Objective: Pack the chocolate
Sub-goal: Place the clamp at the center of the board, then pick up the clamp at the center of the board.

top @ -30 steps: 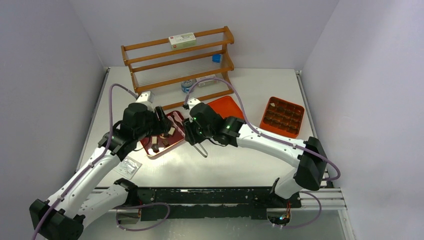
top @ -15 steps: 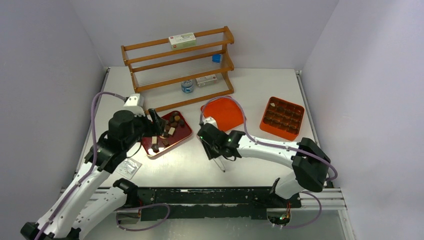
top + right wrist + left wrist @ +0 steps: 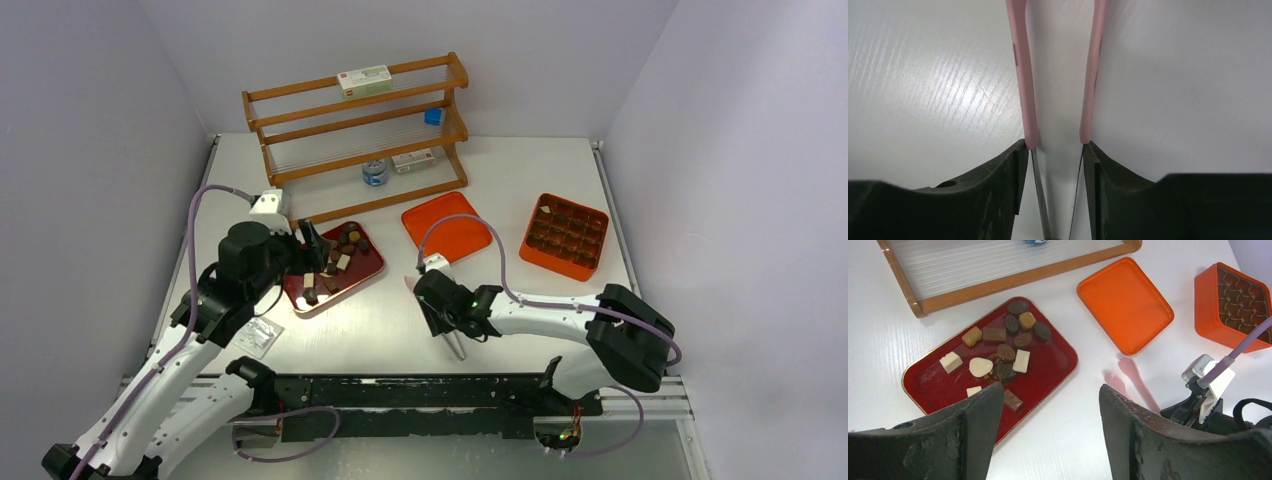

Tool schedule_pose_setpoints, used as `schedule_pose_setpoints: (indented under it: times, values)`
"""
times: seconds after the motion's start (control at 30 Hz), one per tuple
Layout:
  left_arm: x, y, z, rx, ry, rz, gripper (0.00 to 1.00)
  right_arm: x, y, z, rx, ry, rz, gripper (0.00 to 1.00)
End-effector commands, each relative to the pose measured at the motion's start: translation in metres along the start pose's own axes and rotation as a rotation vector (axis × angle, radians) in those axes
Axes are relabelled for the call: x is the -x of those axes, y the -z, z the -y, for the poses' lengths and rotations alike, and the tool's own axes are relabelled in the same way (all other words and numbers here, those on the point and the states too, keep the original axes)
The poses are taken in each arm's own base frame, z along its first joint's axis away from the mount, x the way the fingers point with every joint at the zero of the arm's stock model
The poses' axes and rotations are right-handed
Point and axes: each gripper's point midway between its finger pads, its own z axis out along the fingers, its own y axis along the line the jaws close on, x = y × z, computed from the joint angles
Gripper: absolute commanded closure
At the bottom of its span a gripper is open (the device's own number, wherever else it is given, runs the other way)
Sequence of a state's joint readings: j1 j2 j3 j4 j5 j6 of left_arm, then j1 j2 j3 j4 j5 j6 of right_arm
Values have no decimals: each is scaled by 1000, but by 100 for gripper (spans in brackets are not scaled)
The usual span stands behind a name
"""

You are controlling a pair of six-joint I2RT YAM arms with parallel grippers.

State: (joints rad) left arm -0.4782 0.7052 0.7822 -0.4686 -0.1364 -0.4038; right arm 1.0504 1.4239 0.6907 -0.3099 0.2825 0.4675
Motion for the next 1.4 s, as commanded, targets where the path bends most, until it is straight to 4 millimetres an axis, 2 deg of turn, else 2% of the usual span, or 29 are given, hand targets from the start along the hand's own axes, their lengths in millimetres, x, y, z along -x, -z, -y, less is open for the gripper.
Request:
schedule_pose_setpoints:
  times: [0.0,0.07,0.2,0.37,0.53,0.63,0.73,0.87,1.03,1.2,1.37]
  values:
    - [9,2,-2,7,-8,43,25,0,-5,4,-33,2,35,51]
    - [10,2,-3,10,-8,48,26,-2,-5,-1,-32,17,37,50]
    - [9,1,-2,9,-8,41,26,-13,-8,6,-130,21,-8,50]
    - [9,2,-2,8,-6,41,26,-24,-15,5,-190,31,-39,52]
    - [6,3,0,-6,1,31,28,-23,-15,0,-189,48,-31,59]
    - [2,1,7,-36,33,9,30,-2,-1,-11,-134,43,19,60]
    - [-3,-5,23,-107,75,-35,30,24,22,-34,-6,51,76,60]
    - [-11,-15,45,-197,121,-112,29,54,51,-54,95,79,130,61]
    - [-22,-29,66,-296,144,-189,30,85,75,-77,179,141,160,62]
    - [-43,-40,67,-311,127,-269,31,112,95,-91,222,151,198,62]
    - [-64,-47,43,-196,90,-335,34,133,111,-95,226,127,240,62]
